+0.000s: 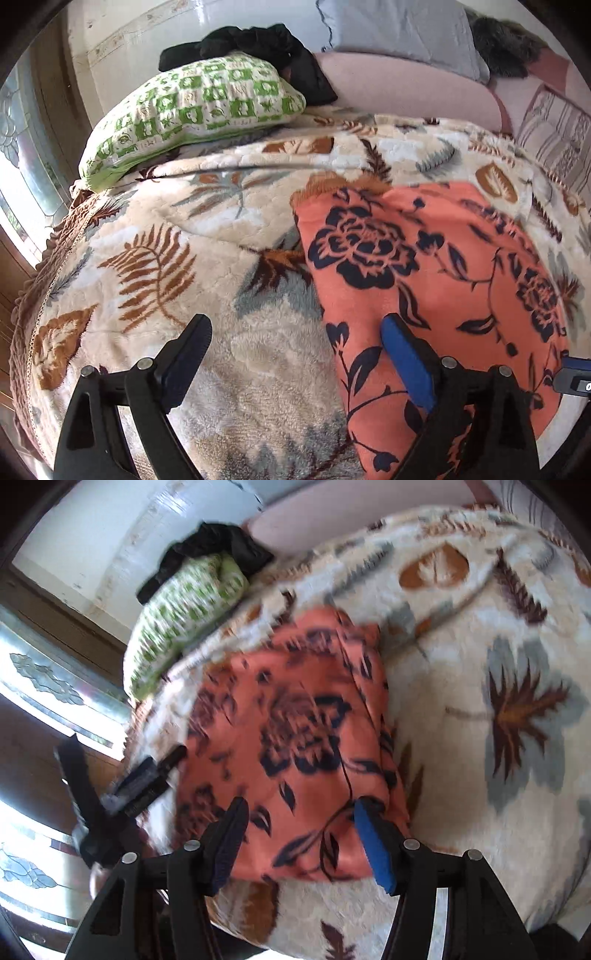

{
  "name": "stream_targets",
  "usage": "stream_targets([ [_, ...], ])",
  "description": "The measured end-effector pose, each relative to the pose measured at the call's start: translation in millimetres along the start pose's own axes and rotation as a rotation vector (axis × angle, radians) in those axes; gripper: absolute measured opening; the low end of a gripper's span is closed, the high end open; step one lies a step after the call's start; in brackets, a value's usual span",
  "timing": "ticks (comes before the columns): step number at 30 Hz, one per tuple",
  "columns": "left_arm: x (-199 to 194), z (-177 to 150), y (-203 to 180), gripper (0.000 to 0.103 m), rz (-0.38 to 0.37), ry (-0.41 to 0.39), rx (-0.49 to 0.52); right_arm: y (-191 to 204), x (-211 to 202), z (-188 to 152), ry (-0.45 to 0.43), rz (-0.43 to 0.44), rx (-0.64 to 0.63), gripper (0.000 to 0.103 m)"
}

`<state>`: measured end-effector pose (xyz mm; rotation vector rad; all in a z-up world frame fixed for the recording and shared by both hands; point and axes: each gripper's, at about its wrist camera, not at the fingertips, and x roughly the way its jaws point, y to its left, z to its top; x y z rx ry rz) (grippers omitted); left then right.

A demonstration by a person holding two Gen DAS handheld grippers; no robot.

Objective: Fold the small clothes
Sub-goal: 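Lift both tools off the folded dress and pull them back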

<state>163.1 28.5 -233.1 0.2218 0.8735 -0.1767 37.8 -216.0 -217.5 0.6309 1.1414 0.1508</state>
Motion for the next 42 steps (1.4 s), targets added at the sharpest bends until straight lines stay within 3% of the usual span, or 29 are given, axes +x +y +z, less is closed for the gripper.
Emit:
stream_targets([
  [1,2,-3,-2,0.093,0.019,-0.004,0.002,-5,8,-7,0.002,-0.012,-0.008,0.047],
  [2,-3,-3,-2,0.093,0.030,-0.019,-0.008,-4,5,-10,-0.042,-0.021,-0.022,0.046],
  [7,-56,-17,-8,0.093,0.083,-0.078,-0.027,14,-28,-5,-0.040,-0.020,-0.048,0.046],
  [11,-115,-24,-12,0.095,0.084,-0.164,-0.100,36,-80,-9,-0.214,-0.117,-0.180,0.060],
  [17,-171,-18,-15,0.098,0.151,-0.274,-0.130,58,-131,-13,-0.369,-0.133,-0.238,0.060],
  [26,-190,-20,-14,0.098,0.143,-0.267,-0.188,65,-146,-28,-0.393,-0.103,-0.261,0.060],
  [42,-192,-20,-20,0.098,0.169,-0.277,-0.157,69,-137,-34,-0.394,-0.092,-0.283,0.060],
])
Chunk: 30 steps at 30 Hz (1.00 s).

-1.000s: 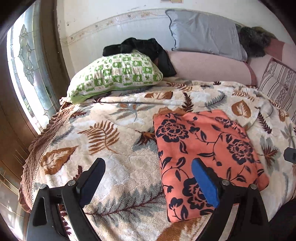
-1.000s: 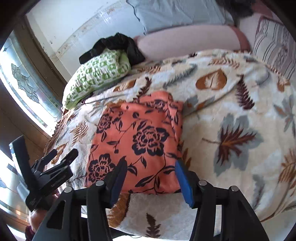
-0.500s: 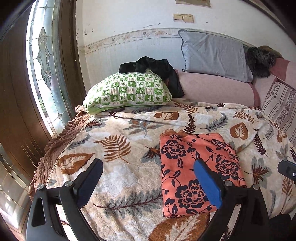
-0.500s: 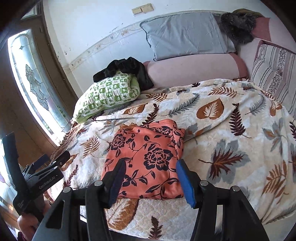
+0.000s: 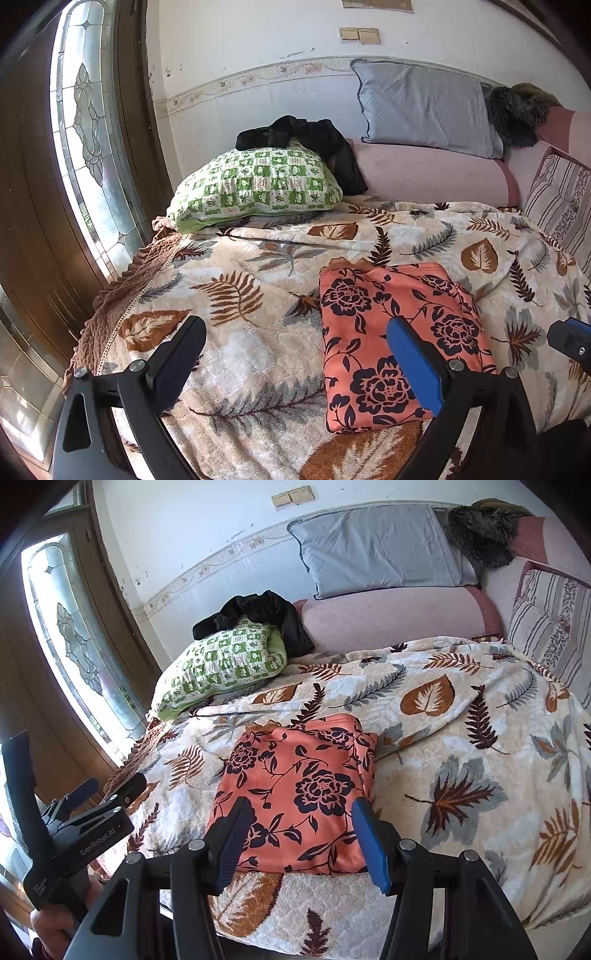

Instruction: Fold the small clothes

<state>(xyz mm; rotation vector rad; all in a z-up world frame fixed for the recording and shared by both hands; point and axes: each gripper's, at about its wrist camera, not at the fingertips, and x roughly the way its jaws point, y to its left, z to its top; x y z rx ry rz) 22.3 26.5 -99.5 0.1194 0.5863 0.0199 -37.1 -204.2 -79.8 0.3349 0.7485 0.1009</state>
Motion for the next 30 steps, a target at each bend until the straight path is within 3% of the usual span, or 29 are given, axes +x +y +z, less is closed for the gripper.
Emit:
stream_targets([
  [30,-11,-2,-3,0.098,-0.037,-0.019,0.015,-1,-5,1,-0.037,-0.027,-0.006,0.060],
])
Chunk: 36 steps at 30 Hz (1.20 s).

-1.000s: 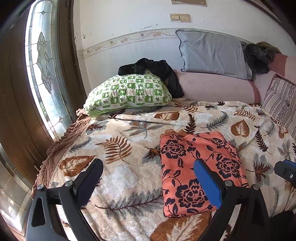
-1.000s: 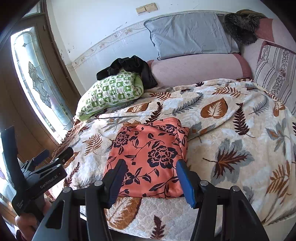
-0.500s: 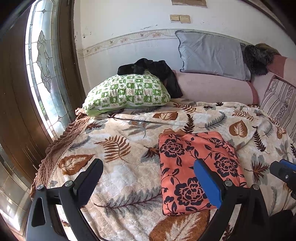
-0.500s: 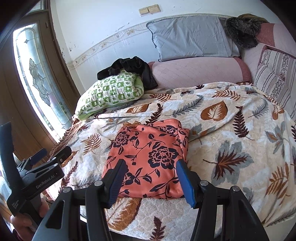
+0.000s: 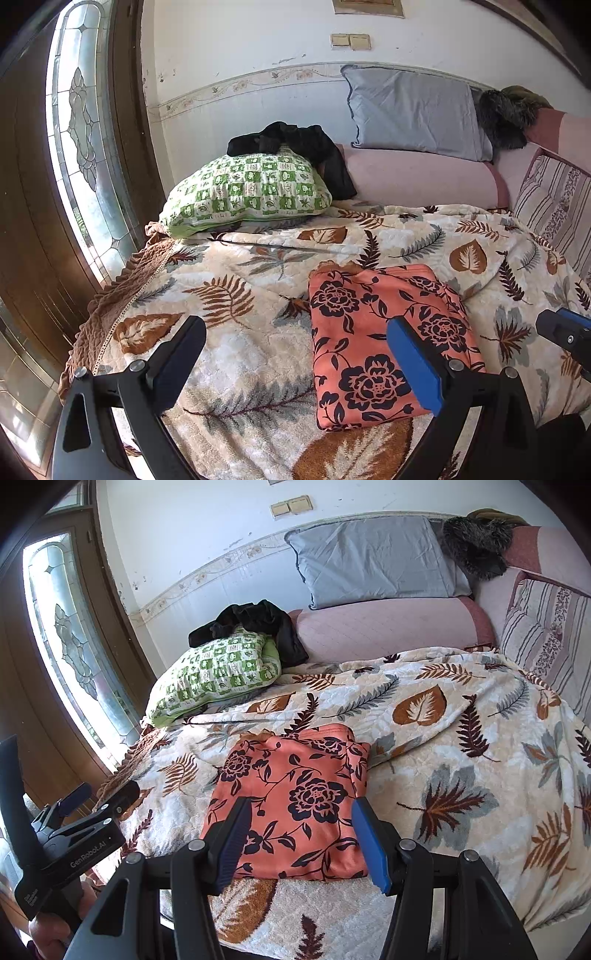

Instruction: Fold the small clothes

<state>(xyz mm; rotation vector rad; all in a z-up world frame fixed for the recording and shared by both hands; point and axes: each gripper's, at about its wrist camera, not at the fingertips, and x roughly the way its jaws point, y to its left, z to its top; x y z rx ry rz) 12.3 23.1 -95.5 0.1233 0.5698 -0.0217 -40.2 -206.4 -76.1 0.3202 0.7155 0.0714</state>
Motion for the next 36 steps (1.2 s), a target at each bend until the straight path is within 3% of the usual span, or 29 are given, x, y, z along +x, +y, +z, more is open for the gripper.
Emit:
stream_targets([
  [21,4,-2,-2,0.098,-0.019,0.028,0.018,5,6,-5,-0.007,-0.012,-0.003,0.060],
  [36,11,-3,7,0.098,-0.035,0.028,-0.007,18,26,-9,0.039,-0.028,-0.032,0.061],
])
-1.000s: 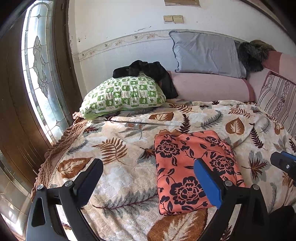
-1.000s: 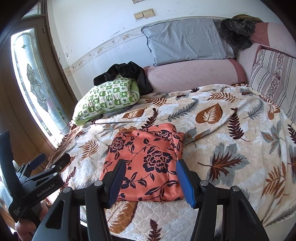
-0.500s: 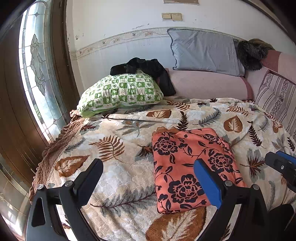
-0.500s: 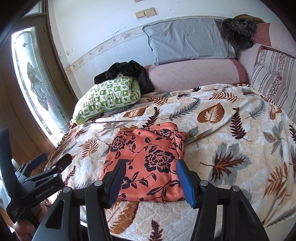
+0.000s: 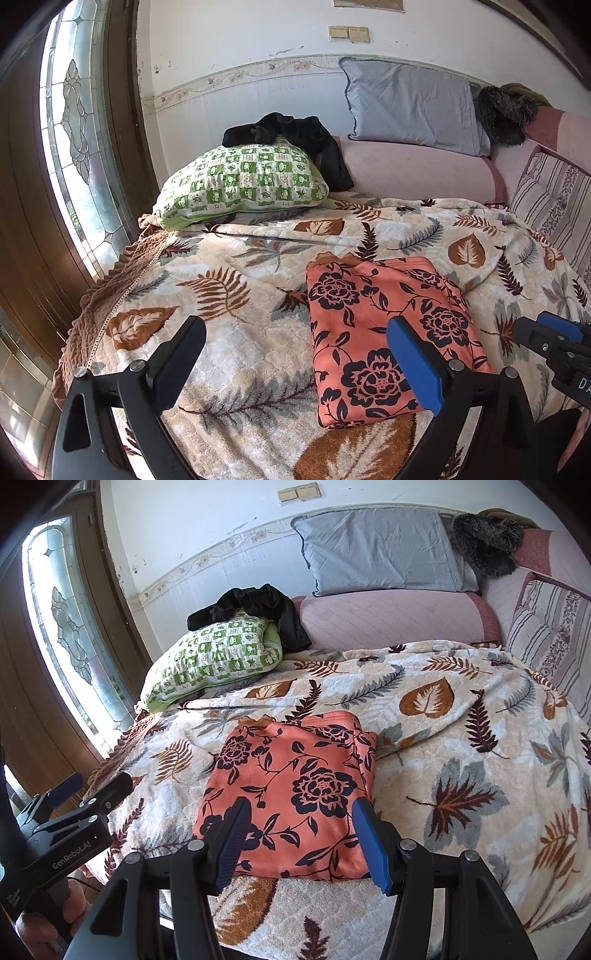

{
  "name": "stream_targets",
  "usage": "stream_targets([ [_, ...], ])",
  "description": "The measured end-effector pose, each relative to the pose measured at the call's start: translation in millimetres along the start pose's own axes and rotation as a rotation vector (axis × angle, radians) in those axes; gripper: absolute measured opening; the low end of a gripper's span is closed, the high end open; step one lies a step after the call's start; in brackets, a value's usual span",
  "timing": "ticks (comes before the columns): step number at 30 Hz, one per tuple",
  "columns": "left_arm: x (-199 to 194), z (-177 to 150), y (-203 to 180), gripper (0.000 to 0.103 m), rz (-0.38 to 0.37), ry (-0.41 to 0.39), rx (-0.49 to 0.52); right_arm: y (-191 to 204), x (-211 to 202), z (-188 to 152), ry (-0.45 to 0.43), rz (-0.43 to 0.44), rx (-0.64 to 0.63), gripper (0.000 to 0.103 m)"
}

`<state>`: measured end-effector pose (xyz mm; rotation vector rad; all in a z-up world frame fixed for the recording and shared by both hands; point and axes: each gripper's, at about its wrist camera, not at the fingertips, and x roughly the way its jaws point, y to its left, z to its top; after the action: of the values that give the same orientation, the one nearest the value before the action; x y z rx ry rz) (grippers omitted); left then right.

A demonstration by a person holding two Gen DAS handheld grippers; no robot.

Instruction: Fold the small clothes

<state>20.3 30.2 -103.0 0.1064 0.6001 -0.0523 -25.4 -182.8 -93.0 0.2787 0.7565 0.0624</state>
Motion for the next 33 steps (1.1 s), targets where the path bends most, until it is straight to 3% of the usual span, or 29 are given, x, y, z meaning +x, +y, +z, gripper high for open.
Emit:
stream_targets([
  [12,2,8,5,0.098,-0.029,0.000,-0.019,8,0,12,-0.031,-0.039,-0.007,0.061],
  [33,-35,25,24,0.098,-0.033,-0.063,-0.037,30,-38,31,-0.111,-0.044,-0.024,0.061],
])
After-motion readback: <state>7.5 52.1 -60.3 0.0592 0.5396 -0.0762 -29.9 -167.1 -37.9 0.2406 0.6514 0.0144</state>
